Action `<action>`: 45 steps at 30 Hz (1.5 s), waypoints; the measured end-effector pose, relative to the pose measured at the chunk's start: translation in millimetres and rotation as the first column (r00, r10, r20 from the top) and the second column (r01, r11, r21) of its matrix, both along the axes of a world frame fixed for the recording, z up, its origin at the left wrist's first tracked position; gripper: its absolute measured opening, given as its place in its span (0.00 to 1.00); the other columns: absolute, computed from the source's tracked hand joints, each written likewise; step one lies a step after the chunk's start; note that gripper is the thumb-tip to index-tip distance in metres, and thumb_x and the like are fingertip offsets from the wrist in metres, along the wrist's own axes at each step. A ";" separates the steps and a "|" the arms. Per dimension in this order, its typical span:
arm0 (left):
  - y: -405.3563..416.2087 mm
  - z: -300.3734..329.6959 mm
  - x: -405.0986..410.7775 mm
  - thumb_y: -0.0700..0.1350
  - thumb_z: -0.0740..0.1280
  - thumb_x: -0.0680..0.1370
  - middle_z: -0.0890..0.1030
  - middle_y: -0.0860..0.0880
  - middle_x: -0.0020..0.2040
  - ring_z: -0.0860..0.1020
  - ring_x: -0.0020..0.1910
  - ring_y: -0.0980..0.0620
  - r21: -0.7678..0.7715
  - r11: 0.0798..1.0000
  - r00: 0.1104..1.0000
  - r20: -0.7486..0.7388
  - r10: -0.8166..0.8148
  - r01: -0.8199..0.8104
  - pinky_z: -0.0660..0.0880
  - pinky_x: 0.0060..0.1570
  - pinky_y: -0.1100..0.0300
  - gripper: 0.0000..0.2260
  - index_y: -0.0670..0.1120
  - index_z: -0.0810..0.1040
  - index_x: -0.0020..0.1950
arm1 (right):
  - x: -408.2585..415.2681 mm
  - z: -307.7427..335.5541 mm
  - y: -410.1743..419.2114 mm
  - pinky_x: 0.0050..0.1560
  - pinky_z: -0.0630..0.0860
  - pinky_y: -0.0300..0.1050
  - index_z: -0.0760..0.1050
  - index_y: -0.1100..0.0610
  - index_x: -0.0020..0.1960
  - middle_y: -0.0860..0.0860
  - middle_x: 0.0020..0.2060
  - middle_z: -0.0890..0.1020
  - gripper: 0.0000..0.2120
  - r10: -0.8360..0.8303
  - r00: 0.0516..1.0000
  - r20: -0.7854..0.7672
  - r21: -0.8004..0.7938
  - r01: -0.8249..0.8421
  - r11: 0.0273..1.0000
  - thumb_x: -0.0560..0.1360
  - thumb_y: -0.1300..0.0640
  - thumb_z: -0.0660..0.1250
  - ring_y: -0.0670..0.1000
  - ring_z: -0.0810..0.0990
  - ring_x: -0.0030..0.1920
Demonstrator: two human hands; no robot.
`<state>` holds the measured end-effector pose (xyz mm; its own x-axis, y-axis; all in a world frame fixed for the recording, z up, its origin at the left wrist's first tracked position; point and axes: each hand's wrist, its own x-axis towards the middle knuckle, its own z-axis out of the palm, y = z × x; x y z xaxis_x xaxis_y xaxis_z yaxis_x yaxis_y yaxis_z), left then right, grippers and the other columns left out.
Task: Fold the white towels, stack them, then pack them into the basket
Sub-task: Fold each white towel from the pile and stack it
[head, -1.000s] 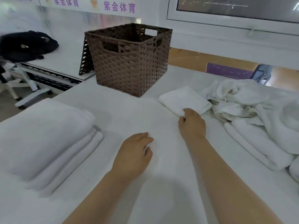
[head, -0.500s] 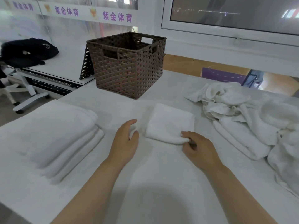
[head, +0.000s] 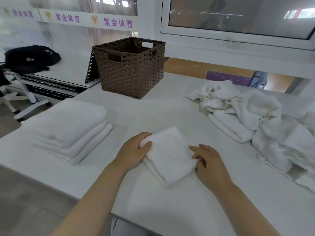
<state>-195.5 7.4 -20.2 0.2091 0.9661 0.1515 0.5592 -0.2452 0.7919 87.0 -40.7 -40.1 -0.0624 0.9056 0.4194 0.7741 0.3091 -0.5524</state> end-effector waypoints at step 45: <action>-67.2 38.8 38.0 0.64 0.68 0.73 0.72 0.48 0.62 0.75 0.57 0.47 -0.304 0.939 0.972 -0.211 0.101 -0.163 0.71 0.48 0.56 0.36 0.55 0.55 0.75 | -53.4 53.0 -68.5 0.50 0.67 0.42 0.53 0.49 0.78 0.56 0.67 0.62 0.42 -0.130 0.991 -0.022 -0.612 0.090 0.786 0.72 0.45 0.72 0.52 0.70 0.50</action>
<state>-157.5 -59.8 18.7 0.0712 0.9778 -0.1973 0.7161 0.0876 0.6924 33.7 -109.2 12.9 0.0601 0.9734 -0.2209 0.7418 -0.1916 -0.6426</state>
